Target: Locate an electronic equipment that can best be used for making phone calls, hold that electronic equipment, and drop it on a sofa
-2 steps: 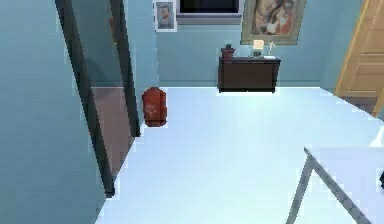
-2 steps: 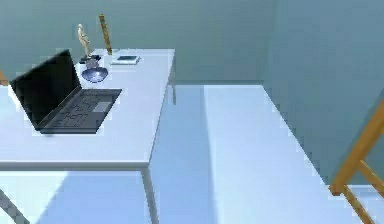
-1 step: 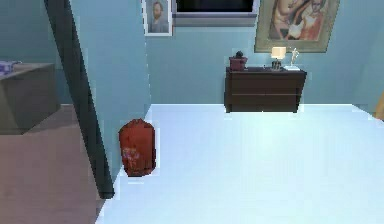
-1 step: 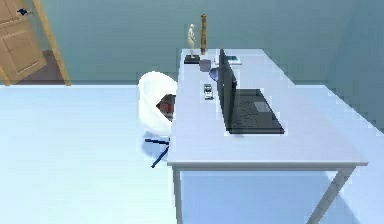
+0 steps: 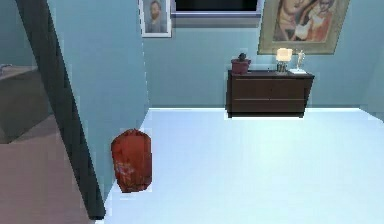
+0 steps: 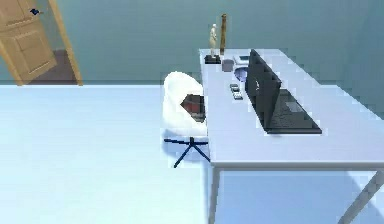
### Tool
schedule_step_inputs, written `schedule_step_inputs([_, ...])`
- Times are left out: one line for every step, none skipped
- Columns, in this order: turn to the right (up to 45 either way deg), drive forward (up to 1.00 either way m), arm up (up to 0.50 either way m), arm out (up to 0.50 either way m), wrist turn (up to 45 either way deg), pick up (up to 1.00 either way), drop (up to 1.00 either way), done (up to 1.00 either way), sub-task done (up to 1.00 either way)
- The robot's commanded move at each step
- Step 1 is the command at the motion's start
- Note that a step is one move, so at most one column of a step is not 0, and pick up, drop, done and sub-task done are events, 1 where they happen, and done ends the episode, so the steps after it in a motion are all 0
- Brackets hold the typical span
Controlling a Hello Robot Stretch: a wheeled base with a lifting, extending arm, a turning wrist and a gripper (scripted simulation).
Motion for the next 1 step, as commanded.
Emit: schedule_step_inputs([9.0, 0.0, 0.0, 0.0, 0.0, 0.0, 0.0, 0.0, 0.0])
